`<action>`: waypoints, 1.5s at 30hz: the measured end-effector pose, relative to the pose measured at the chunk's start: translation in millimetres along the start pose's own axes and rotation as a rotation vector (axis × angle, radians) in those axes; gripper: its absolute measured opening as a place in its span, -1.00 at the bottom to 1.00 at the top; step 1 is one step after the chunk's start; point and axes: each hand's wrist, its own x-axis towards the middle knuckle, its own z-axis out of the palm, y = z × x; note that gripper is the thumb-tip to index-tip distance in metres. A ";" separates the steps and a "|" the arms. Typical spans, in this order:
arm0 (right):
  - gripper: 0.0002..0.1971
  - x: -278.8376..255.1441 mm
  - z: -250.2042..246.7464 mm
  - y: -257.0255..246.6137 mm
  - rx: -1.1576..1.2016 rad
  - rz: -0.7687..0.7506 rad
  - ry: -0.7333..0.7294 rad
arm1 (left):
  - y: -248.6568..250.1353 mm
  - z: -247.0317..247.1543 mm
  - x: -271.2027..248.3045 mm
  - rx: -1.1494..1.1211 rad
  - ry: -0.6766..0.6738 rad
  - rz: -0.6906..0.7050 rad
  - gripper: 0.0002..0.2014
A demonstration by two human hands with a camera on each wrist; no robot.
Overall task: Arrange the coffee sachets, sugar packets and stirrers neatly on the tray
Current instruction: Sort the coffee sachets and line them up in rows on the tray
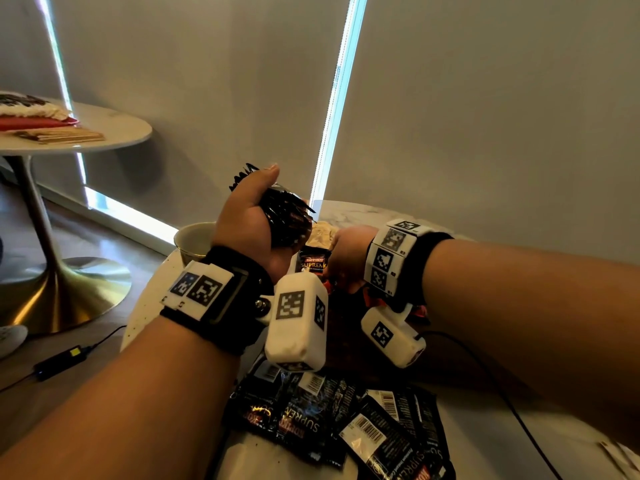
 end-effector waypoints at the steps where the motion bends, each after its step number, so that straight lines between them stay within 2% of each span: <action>1: -0.81 1.5 0.4 0.4 -0.007 -0.008 -0.007 | 0.1 0.2 -0.1 -0.001 0.001 -0.001 -0.80; 4: -0.96 3.2 2.5 2.4 0.042 -0.017 0.014 | -0.4 -0.4 0.3 -0.004 0.004 -0.011 -0.78; 7: -0.85 2.0 2.0 0.6 0.088 -0.006 0.023 | -1.0 1.0 -2.2 -0.008 0.006 -0.016 -0.75; 12: -0.84 -3.2 -4.8 2.9 0.036 0.013 -0.059 | 0.8 6.6 -5.4 -0.054 0.016 -0.041 -0.67; 15: -0.94 -13.9 -12.8 6.5 0.143 -0.008 0.010 | 0.1 5.6 -3.9 -0.003 0.004 -0.062 -0.68; 16: -0.99 -17.3 -15.8 8.8 0.187 -0.025 0.044 | -0.6 4.8 -3.6 0.007 -0.006 -0.077 -0.68; 19: -0.89 -26.9 -25.1 18.7 0.280 -0.115 0.146 | -3.0 2.8 -4.4 0.040 -0.040 -0.127 -0.67; 24: -0.79 -53.1 -34.9 32.9 0.414 -0.285 0.259 | -8.3 2.2 -9.9 0.039 -0.139 -0.218 -0.83; 26: -0.76 -64.9 -35.7 37.3 0.464 -0.351 0.262 | -9.9 3.0 -9.8 0.063 -0.151 -0.233 -0.76; 33: -0.65 -82.6 -27.4 43.9 0.466 -0.474 0.341 | -16.1 2.9 -7.9 0.175 -0.112 -0.228 -0.60; 38: -0.62 -89.3 -24.3 46.3 0.404 -0.556 0.390 | -16.8 3.9 -6.4 0.197 -0.088 -0.248 -0.66; 45: -0.66 -85.1 -20.4 48.6 0.401 -0.592 0.468 | -13.0 3.4 -11.4 0.300 -0.216 -0.331 -0.72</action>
